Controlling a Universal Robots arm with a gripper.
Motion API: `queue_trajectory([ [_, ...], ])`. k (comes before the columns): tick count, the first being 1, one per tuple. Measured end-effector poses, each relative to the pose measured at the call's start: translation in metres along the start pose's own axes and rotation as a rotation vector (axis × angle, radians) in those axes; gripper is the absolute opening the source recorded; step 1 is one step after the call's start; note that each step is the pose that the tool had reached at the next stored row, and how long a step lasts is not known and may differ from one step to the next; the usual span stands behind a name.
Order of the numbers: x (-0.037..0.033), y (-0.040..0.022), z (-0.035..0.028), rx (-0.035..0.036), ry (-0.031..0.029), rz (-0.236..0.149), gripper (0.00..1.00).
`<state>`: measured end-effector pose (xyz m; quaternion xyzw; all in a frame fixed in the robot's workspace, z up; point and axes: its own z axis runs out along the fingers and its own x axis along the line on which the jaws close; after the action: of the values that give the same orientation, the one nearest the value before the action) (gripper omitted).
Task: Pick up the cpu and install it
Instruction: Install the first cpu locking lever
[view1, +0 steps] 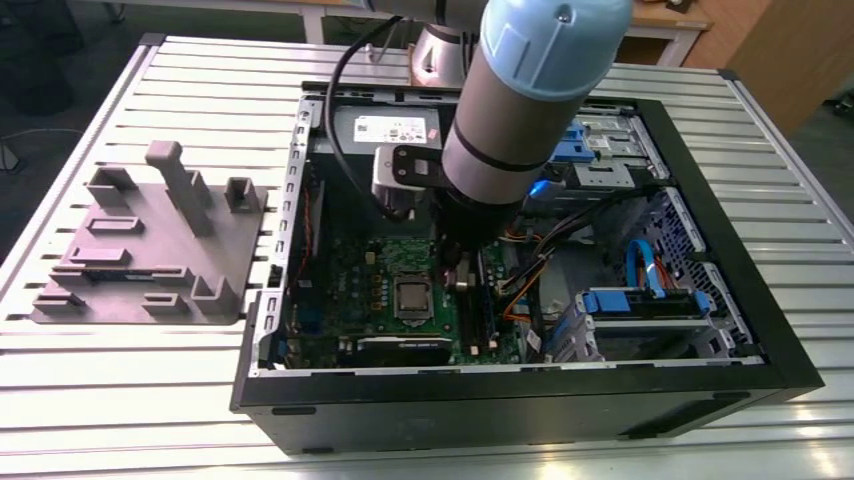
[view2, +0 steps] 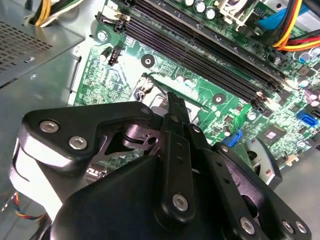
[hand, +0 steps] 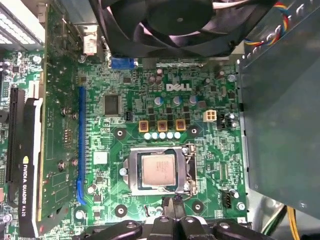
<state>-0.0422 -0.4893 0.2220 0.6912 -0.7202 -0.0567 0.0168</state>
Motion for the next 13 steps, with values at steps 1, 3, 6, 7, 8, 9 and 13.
queue_trajectory([
  [1, 0.0004, -0.0002, 0.001, 0.0, 0.0, 0.0, 0.1],
  [3, 0.001, -0.0004, 0.0024, 0.0, 0.0001, -0.001, 0.1],
  [6, 0.0018, -0.0005, 0.0036, 0.0002, 0.0039, 0.0, 0.1],
  [7, 0.002, -0.0006, 0.0038, 0.0004, 0.0079, 0.0, 0.1],
  [8, 0.0022, -0.0007, 0.0039, 0.0005, 0.0127, 0.0, 0.1],
  [9, 0.0023, -0.0007, 0.0042, 0.0008, 0.0178, 0.001, 0.1],
  [13, 0.0024, -0.0008, 0.0053, 0.0019, 0.0424, 0.003, 0.1],
])
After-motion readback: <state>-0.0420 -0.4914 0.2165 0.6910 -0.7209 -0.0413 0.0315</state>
